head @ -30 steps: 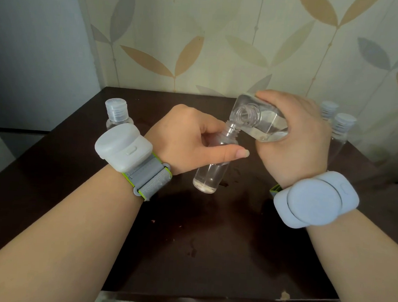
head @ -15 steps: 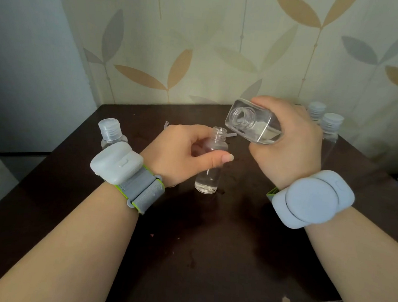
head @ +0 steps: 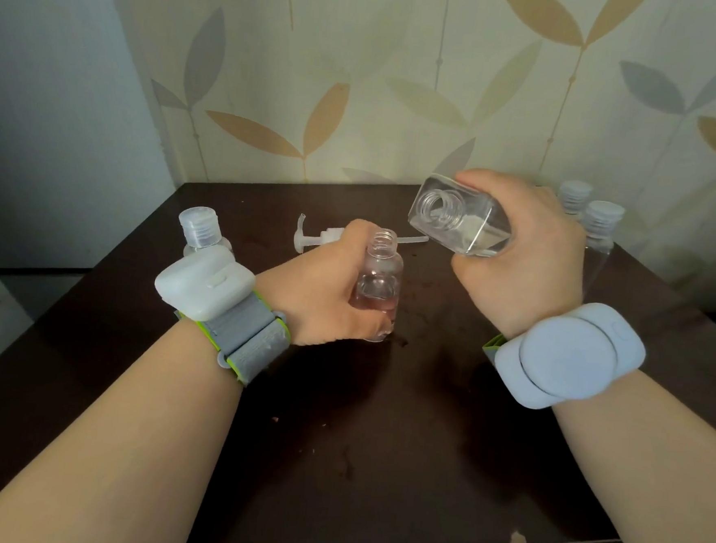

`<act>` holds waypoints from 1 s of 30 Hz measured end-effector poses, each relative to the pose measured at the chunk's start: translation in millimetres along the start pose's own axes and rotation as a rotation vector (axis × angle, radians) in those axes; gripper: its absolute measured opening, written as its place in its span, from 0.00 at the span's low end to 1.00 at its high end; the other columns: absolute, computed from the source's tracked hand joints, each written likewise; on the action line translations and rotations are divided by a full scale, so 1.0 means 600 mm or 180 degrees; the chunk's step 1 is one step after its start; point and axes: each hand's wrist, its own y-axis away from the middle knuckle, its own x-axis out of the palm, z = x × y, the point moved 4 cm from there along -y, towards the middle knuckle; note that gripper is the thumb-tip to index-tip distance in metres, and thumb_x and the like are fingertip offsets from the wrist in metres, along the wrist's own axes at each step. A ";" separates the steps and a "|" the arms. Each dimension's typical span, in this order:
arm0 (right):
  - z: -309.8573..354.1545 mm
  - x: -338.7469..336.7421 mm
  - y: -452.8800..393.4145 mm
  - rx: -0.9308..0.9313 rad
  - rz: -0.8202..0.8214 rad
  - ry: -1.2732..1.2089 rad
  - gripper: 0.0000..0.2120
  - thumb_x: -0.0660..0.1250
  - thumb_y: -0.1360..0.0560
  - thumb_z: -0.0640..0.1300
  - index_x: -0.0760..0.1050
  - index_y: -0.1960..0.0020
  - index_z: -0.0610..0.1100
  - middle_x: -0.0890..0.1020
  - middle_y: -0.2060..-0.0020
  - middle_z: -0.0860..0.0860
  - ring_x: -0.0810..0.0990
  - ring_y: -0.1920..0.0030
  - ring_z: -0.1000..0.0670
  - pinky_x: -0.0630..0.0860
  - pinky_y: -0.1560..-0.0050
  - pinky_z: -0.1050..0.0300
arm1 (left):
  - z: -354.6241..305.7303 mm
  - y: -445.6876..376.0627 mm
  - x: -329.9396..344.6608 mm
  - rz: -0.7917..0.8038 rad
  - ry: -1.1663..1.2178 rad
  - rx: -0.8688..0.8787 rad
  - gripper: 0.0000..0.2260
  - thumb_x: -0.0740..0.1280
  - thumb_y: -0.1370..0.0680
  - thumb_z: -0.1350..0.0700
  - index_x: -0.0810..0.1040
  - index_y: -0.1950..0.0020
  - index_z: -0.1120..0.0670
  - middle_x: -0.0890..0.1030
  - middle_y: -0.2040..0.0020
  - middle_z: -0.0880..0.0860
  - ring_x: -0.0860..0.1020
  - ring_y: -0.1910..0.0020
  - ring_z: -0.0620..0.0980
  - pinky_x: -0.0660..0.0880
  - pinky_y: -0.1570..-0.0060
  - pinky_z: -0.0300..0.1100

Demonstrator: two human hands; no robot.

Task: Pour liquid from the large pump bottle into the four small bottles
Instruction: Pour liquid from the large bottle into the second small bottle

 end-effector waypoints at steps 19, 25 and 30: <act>-0.011 0.000 0.001 0.0336 0.0025 -0.0243 0.21 0.65 0.39 0.26 0.73 0.48 0.41 0.79 0.56 0.44 0.76 0.54 0.40 0.73 0.54 0.42 | -0.002 0.001 -0.028 -0.0593 -0.0340 0.0266 0.26 0.72 0.34 0.62 0.62 0.52 0.38 0.78 0.60 0.48 0.78 0.70 0.50 0.75 0.70 0.38; -0.015 0.000 0.001 0.0374 0.0017 -0.0277 0.20 0.67 0.37 0.26 0.73 0.47 0.40 0.79 0.57 0.44 0.77 0.55 0.40 0.73 0.50 0.40 | -0.008 0.003 -0.026 -0.0597 -0.0324 0.0213 0.24 0.69 0.38 0.54 0.63 0.51 0.34 0.78 0.59 0.44 0.79 0.71 0.50 0.76 0.71 0.38; -0.014 0.001 0.001 0.0377 0.0063 -0.0353 0.21 0.68 0.38 0.25 0.73 0.47 0.38 0.79 0.56 0.43 0.77 0.54 0.39 0.70 0.44 0.35 | -0.007 0.005 -0.027 -0.0613 -0.0241 0.0196 0.23 0.69 0.39 0.54 0.64 0.52 0.35 0.80 0.60 0.47 0.80 0.70 0.51 0.73 0.73 0.32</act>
